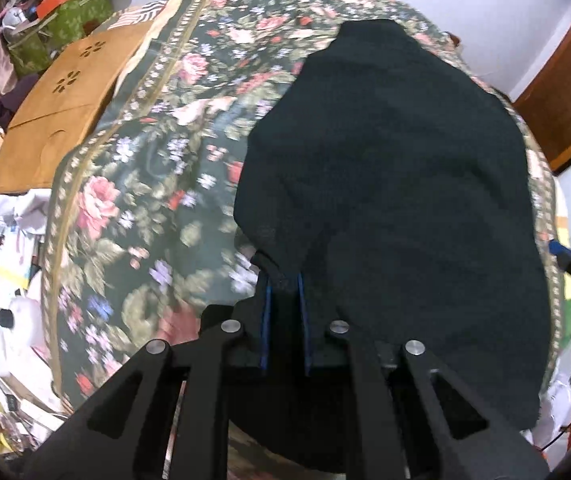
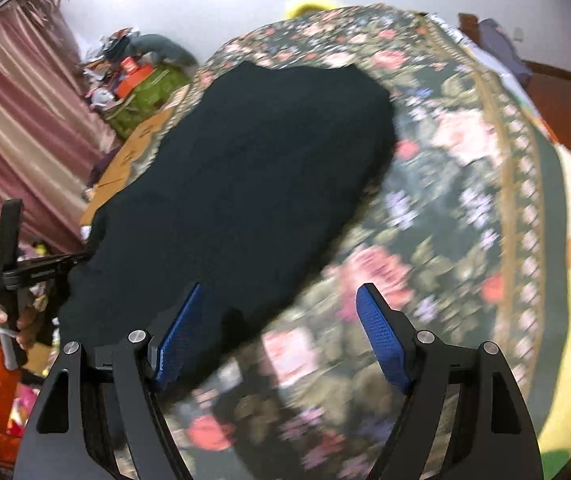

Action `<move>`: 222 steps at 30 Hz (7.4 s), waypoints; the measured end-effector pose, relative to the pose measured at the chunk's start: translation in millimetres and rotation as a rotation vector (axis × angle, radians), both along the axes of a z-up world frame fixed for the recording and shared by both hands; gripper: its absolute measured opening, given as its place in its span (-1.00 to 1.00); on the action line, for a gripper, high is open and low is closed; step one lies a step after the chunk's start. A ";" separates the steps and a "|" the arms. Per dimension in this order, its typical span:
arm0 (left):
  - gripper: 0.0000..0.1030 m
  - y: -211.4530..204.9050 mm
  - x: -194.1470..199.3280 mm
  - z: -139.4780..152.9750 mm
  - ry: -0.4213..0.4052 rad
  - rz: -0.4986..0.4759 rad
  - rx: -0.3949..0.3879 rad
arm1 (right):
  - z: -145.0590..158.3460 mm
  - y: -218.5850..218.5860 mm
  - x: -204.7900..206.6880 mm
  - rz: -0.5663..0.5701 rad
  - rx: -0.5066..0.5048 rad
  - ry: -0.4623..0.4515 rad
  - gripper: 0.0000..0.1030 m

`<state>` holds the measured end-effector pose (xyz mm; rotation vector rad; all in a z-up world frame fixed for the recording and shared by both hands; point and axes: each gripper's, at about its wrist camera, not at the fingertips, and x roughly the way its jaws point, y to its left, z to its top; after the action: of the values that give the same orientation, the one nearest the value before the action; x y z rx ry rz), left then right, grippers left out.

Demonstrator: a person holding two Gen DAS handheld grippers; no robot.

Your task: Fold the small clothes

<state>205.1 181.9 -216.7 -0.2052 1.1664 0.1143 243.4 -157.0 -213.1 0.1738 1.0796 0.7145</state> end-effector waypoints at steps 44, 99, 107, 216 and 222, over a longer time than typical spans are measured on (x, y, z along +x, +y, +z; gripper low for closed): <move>0.45 -59.8 -24.8 18.1 -0.034 -0.124 -0.004 | -5.0 -34.1 -18.3 0.034 -0.166 -0.032 0.37; -0.85 -22.2 233.1 49.6 -0.141 -0.062 -0.186 | 52.2 25.9 185.2 -0.024 -0.045 -0.200 -0.84; -0.29 -10.7 244.8 13.4 -0.111 -0.103 -0.142 | 9.1 16.2 212.1 -0.051 -0.039 -0.074 -0.60; -0.50 21.2 22.5 24.5 -0.125 -0.078 -0.020 | 14.9 101.3 35.4 0.178 0.006 -0.082 -0.69; -0.09 21.9 5.1 14.3 -0.140 -0.054 0.116 | 17.6 85.1 27.3 0.106 -0.087 -0.124 -0.40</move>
<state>210.2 203.8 -202.4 -0.0778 1.0219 0.1182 270.7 -71.9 -195.5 -0.0025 1.0049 0.7614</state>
